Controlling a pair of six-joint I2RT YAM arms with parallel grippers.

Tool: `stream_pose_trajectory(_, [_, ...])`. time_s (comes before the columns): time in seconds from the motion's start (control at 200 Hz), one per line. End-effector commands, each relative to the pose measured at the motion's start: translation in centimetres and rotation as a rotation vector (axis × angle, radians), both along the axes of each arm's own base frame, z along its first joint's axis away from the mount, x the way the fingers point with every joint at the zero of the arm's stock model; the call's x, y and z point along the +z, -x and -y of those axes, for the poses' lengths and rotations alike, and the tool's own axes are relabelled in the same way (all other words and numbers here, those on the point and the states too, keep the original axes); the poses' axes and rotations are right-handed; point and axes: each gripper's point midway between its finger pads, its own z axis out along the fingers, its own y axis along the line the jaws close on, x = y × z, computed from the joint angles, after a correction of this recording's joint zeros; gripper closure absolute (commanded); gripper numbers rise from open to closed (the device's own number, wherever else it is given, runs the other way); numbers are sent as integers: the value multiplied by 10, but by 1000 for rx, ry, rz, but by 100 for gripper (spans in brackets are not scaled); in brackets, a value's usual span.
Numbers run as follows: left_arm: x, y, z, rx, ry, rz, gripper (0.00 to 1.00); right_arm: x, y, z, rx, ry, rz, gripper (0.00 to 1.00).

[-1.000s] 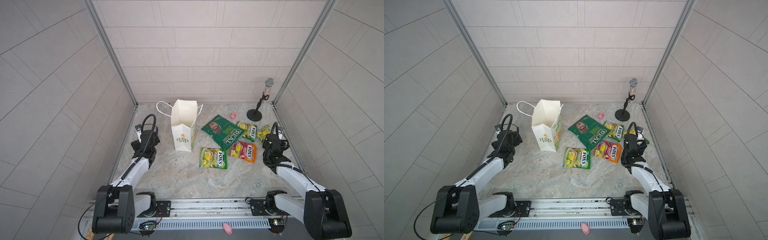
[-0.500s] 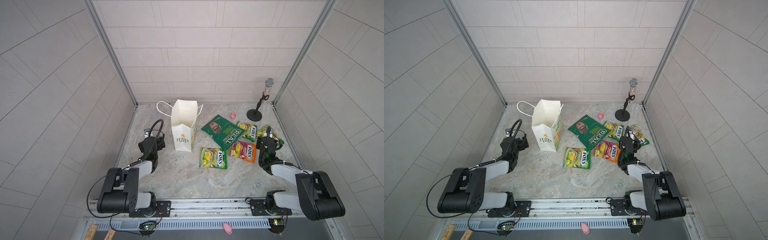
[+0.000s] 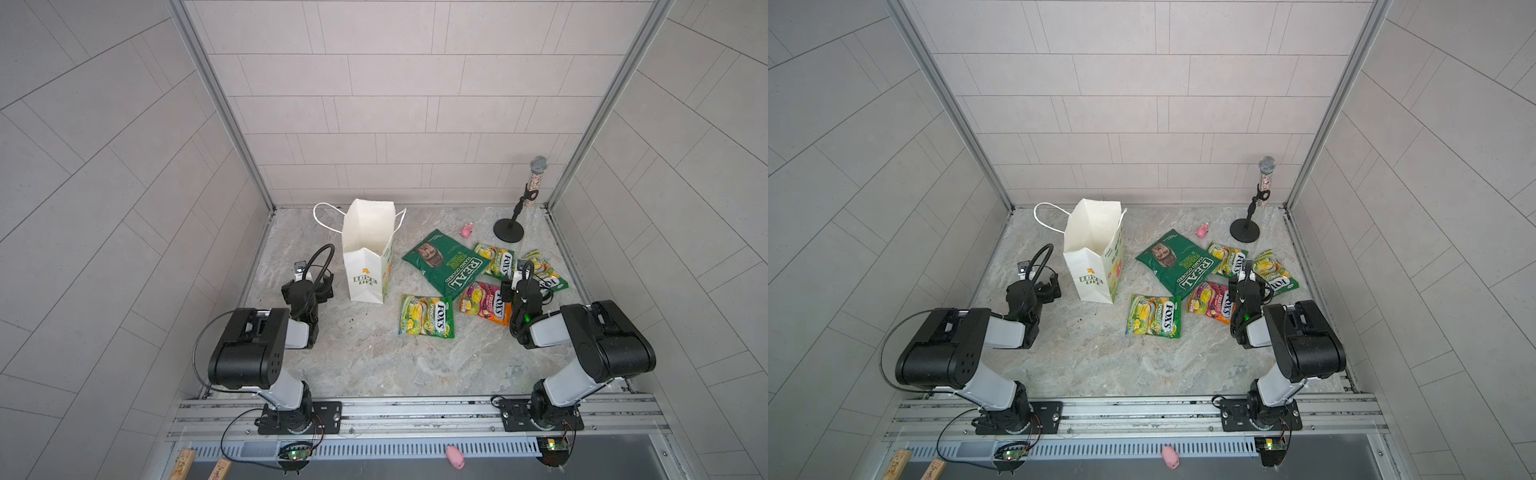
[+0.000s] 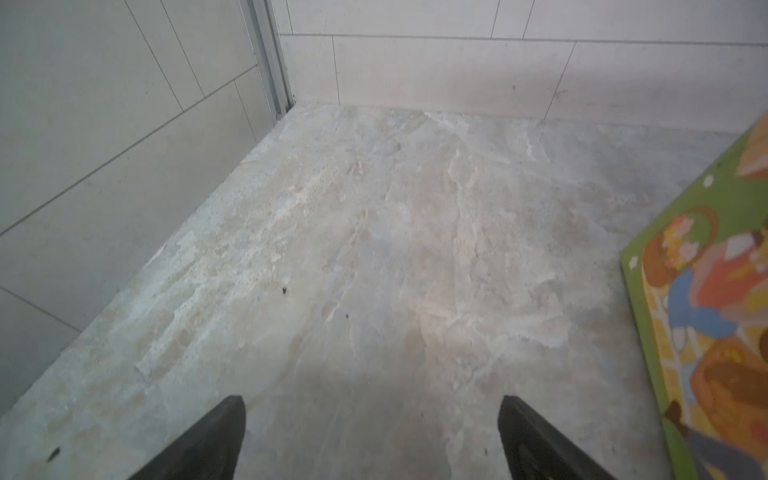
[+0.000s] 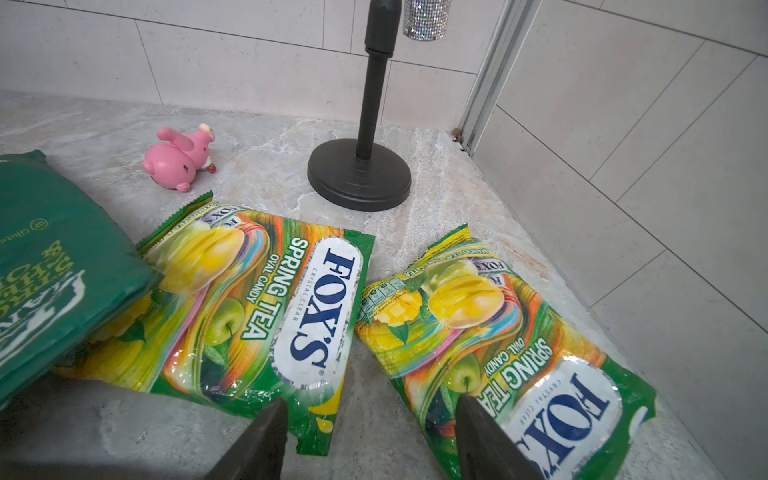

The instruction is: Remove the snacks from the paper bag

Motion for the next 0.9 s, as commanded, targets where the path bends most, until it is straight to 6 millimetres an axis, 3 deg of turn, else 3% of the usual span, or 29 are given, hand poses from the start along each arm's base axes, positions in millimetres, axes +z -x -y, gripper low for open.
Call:
stream_pose_trajectory(0.0, [6, -4, -6, 34, -8, -2, 0, 15, -10, 0, -10, 9, 38, 21])
stream_pose_trajectory(0.055, [7, -4, -4, 28, -7, 19, 0, 14, -11, 3, -28, 14, 27, 8])
stream_pose_trajectory(0.12, [7, -4, -2, 9, -4, 21, 0, 14, -11, 3, -27, 14, 28, 1])
stream_pose_trajectory(0.896, [5, -10, 6, -31, -18, -10, 0, 15, -11, 3, -27, 16, 28, 1])
